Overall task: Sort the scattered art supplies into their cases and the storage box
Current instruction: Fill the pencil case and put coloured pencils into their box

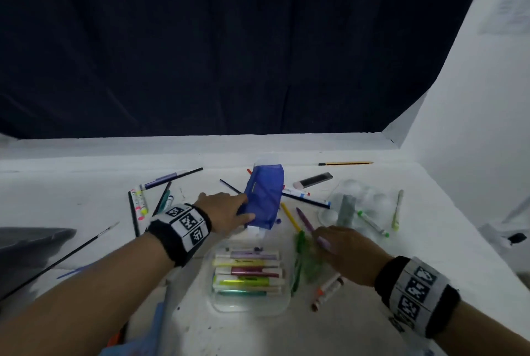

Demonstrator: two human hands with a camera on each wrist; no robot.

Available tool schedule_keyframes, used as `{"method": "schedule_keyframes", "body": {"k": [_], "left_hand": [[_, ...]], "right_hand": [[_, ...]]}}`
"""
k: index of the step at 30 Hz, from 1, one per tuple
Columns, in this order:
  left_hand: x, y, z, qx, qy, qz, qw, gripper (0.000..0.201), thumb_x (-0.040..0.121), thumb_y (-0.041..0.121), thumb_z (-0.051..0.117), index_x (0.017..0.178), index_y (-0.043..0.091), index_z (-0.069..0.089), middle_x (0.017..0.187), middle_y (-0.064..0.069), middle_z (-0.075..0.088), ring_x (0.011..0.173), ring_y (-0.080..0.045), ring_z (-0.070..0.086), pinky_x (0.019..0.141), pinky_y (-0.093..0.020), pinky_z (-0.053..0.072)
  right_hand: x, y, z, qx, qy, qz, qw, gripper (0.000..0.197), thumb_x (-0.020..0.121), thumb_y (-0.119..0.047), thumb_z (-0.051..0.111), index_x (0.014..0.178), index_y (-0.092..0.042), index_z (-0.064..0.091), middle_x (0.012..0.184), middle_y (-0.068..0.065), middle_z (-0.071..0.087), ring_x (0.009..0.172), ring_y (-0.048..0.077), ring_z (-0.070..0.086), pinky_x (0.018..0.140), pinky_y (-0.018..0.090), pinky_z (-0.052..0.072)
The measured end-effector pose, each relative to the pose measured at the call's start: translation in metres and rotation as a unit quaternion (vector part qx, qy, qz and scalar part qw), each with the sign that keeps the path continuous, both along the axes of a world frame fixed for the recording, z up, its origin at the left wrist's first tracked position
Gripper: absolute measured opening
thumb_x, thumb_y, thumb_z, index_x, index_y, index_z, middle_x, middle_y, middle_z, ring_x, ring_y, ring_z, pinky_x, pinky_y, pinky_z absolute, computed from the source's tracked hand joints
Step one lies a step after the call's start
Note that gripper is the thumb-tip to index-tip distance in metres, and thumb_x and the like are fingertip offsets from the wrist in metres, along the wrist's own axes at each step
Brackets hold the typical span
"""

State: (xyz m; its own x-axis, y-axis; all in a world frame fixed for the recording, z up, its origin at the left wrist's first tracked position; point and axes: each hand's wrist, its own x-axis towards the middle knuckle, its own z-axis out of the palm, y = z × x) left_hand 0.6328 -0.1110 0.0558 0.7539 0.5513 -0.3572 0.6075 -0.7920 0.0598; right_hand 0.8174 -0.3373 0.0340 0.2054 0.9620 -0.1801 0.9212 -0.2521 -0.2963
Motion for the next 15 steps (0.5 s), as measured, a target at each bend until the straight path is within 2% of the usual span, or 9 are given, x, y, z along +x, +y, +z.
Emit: {"method": "schedule_keyframes", "body": {"k": [3, 5, 7, 11, 13, 15], "left_hand": [[0.018, 0.005, -0.007, -0.003, 0.037, 0.006, 0.999, 0.061, 0.095, 0.069, 0.038, 0.141, 0.029, 0.035, 0.13, -0.001, 0.062, 0.115, -0.028, 0.058, 0.103, -0.049, 0.031], [0.026, 0.008, -0.011, -0.015, 0.027, 0.017, 0.999, 0.064, 0.092, 0.068, 0.047, 0.141, 0.029, 0.033, 0.13, 0.001, 0.063, 0.114, -0.027, 0.058, 0.104, -0.049, 0.034], [0.032, 0.009, -0.011, -0.039, 0.005, 0.037, 0.999, 0.068, 0.088, 0.063, 0.058, 0.141, 0.029, 0.032, 0.129, 0.002, 0.062, 0.114, -0.026, 0.059, 0.103, -0.048, 0.038], [0.035, 0.013, -0.01, -0.051, -0.042, 0.098, 0.993, 0.066, 0.079, 0.052, 0.075, 0.127, 0.022, 0.042, 0.118, 0.0, 0.062, 0.105, -0.024, 0.06, 0.091, -0.041, 0.05], [0.033, 0.016, -0.008, -0.049, -0.095, 0.122, 0.987, 0.054, 0.077, 0.039, 0.08, 0.117, 0.019, 0.05, 0.104, 0.001, 0.063, 0.095, -0.022, 0.061, 0.082, -0.035, 0.052], [0.029, 0.015, -0.003, -0.043, -0.178, 0.129, 0.974, 0.036, 0.077, 0.024, 0.081, 0.104, 0.023, 0.057, 0.089, 0.005, 0.062, 0.082, -0.018, 0.06, 0.074, -0.029, 0.047]], "right_hand": [[0.02, 0.006, -0.009, -0.046, 0.001, 0.015, 0.999, 0.031, 0.099, -0.051, 0.042, 0.105, -0.023, 0.053, 0.098, -0.001, 0.059, 0.09, 0.022, 0.06, 0.083, 0.037, 0.052], [0.029, 0.009, -0.012, -0.047, 0.011, 0.027, 0.998, 0.029, 0.098, -0.047, 0.046, 0.109, -0.021, 0.054, 0.104, 0.003, 0.063, 0.095, 0.026, 0.062, 0.084, 0.038, 0.052], [0.035, 0.011, -0.011, -0.037, 0.037, 0.028, 0.998, 0.026, 0.097, -0.044, 0.049, 0.11, -0.022, 0.054, 0.103, 0.004, 0.065, 0.093, 0.026, 0.063, 0.081, 0.037, 0.052], [0.045, 0.012, -0.007, -0.027, 0.067, 0.045, 0.996, 0.025, 0.095, -0.046, 0.049, 0.107, -0.025, 0.055, 0.087, -0.003, 0.059, 0.083, 0.023, 0.062, 0.077, 0.036, 0.053], [0.048, 0.013, -0.008, -0.022, 0.076, 0.051, 0.996, 0.02, 0.094, -0.045, 0.049, 0.098, -0.026, 0.053, 0.08, -0.006, 0.054, 0.078, 0.023, 0.06, 0.074, 0.035, 0.051], [0.047, 0.015, -0.008, -0.02, 0.085, 0.049, 0.995, 0.015, 0.095, -0.041, 0.05, 0.097, -0.026, 0.053, 0.077, -0.007, 0.05, 0.075, 0.02, 0.053, 0.073, 0.032, 0.048]]}}
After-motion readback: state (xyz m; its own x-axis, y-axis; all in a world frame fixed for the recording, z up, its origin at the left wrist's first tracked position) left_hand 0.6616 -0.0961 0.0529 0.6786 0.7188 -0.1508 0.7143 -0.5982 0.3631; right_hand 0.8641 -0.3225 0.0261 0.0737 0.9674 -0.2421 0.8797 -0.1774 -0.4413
